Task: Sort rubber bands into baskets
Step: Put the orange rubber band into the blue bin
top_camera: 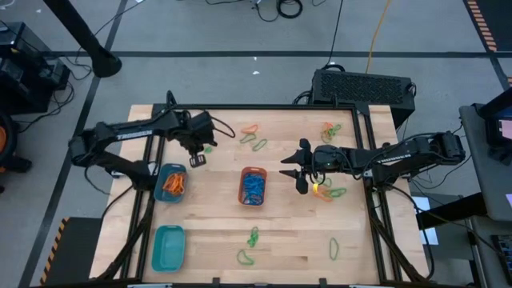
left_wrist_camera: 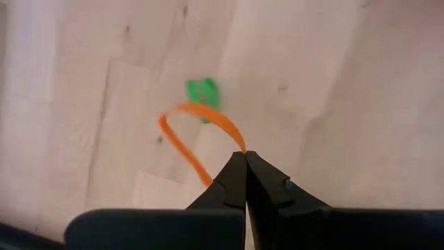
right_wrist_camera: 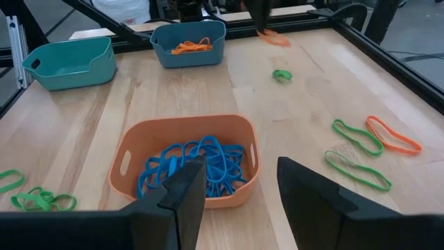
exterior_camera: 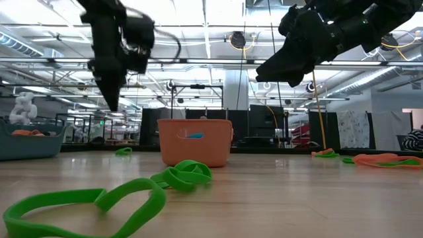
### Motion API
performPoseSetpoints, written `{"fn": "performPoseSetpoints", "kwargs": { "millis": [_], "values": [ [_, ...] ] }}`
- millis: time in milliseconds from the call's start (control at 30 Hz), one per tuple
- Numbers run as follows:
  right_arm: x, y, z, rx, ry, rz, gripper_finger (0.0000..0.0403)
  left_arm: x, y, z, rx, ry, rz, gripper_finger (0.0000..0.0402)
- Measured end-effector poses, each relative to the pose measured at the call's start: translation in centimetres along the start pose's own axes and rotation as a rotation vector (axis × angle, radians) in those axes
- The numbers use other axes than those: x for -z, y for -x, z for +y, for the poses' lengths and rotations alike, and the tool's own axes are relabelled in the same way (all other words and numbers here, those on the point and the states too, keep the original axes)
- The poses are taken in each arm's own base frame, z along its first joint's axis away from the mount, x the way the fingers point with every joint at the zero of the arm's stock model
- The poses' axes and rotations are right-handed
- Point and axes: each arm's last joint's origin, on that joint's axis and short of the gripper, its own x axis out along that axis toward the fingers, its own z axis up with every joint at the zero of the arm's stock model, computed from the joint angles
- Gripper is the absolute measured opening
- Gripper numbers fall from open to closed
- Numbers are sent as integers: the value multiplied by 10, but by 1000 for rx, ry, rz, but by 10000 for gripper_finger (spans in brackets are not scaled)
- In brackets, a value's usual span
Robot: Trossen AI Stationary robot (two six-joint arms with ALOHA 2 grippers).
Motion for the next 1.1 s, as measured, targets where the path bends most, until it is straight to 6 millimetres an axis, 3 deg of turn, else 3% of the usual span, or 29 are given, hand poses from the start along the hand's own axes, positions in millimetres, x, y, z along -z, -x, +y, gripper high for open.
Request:
{"fn": "performPoseSetpoints", "kwargs": {
  "millis": [200, 467, 667, 933, 1100],
  "values": [
    [0, 0, 0, 0, -4, 0, 169, 17, 33, -29, 22, 123, 3, 1],
    [0, 0, 0, 0, -30, 0, 169, 40, 44, -55, 3, 285, 140, 0],
    [0, 0, 1, -23, -30, 3, 169, 55, 31, -70, -38, 365, 229, 0],
    [0, 0, 1, -26, -30, 4, 169, 70, 8, -75, -49, 393, 320, 1],
    [0, 0, 1, -26, -30, 4, 169, 71, 6, -75, -48, 392, 317, 30]
  ]
}}
